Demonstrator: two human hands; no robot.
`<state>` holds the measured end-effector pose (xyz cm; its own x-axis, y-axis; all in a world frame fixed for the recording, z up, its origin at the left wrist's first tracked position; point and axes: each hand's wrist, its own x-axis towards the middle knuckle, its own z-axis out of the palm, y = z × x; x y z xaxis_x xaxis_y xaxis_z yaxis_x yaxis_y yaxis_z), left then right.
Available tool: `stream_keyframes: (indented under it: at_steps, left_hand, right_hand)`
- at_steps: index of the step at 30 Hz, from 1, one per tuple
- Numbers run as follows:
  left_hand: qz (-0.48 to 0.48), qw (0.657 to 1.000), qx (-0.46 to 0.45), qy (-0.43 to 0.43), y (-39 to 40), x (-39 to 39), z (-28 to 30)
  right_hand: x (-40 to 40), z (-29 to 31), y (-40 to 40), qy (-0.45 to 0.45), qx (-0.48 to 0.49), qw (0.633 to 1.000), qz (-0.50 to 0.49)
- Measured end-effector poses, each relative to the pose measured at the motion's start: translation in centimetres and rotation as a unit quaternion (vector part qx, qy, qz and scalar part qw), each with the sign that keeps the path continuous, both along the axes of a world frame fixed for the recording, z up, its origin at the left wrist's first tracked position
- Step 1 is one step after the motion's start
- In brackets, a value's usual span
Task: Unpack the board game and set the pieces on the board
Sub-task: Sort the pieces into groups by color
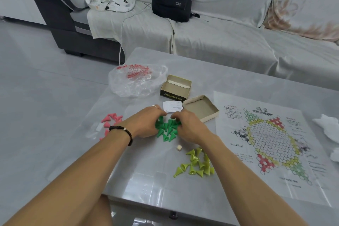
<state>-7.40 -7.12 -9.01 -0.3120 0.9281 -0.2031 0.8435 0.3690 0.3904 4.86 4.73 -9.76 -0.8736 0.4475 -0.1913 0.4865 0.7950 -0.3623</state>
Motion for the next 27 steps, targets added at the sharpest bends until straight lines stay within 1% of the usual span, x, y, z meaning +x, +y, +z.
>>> stream_keyframes:
  at_steps: [3,6,8,10,12,13,15,18,20,21,24,27]
  left_hand:
    - [0.021,0.999,0.037,-0.017,-1.2,0.2,0.3]
    - [0.066,0.991,0.098,-0.056,-3.8,-0.1,0.4]
    - [0.124,0.975,0.174,-0.066,-6.4,-0.6,-0.3]
    - [0.191,0.946,0.259,-0.038,-9.1,-0.9,-1.4]
    - [0.238,0.922,0.306,-0.018,-11.3,-0.9,-2.3]
    - [0.245,0.917,0.315,-0.02,-12.2,-0.9,-2.6]
    - [0.234,0.925,0.298,-0.041,-13.5,-1.3,-3.2]
    - [0.186,0.959,0.203,-0.065,-15.0,-2.7,-4.6]
    - [0.16,0.978,0.132,-0.039,-15.2,-3.8,-5.1]
    - [0.145,0.983,0.115,-0.015,-15.1,-4.3,-5.3]
    - [0.103,0.988,0.109,0.041,-14.3,-5.8,-5.8]
    - [0.09,0.984,0.143,0.05,-13.9,-7.2,-6.2]
  right_hand:
    - [0.8,0.4,-0.5,0.03,-0.007,0.999,-0.026]
    - [1.4,0.7,-1.6,0.079,0.017,0.996,-0.044]
    - [1.1,0.7,-3.2,0.11,0.024,0.993,-0.035]
    - [0.5,0.5,-5.6,0.14,0.017,0.99,-0.016]
    - [-0.3,-0.1,-8.3,0.174,0.007,0.985,0.003]
    - [-0.6,-0.5,-9.6,0.185,0.002,0.983,0.016]
    - [-1.1,-1.2,-11.9,0.187,-0.009,0.981,0.043]
    - [-1.9,-2.3,-13.4,0.166,-0.022,0.983,0.07]
    - [-2.9,-2.9,-13.4,0.142,-0.033,0.986,0.076]
    - [-3.5,-3.1,-13.3,0.129,-0.039,0.988,0.078]
    - [-5.4,-3.2,-12.7,0.092,-0.047,0.99,0.091]
    - [-7.3,-3.3,-12.1,0.068,-0.024,0.989,0.131]
